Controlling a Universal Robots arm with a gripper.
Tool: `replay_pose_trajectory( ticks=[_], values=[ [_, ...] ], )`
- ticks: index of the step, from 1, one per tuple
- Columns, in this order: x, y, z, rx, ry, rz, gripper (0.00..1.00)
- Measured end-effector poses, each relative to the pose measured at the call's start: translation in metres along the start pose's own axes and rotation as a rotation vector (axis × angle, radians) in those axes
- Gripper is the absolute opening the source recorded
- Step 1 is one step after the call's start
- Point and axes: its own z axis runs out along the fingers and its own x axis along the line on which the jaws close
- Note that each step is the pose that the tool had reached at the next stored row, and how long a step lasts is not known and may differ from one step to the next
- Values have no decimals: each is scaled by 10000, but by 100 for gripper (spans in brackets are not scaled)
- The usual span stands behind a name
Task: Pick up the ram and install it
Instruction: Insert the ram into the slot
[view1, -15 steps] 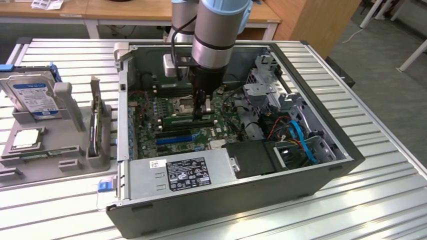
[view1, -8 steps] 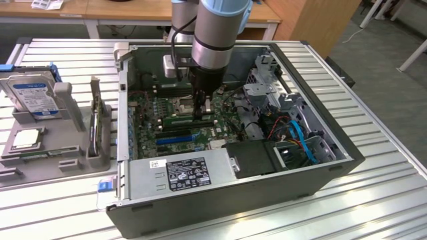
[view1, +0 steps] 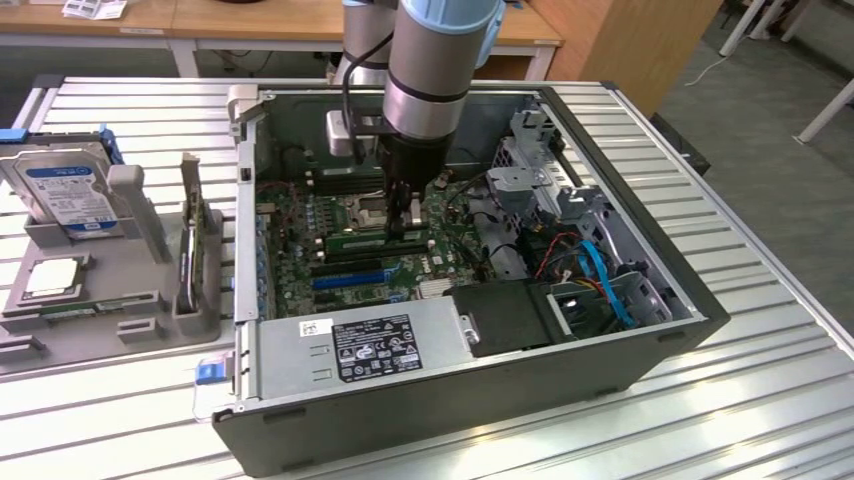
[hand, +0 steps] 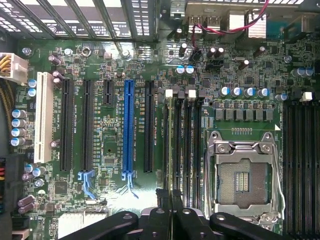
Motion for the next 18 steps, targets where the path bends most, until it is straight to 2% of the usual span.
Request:
replay_pose_trajectory(
  ticks=[18],
  values=[
    [4, -1, 15, -1, 3, 0, 11]
  ],
)
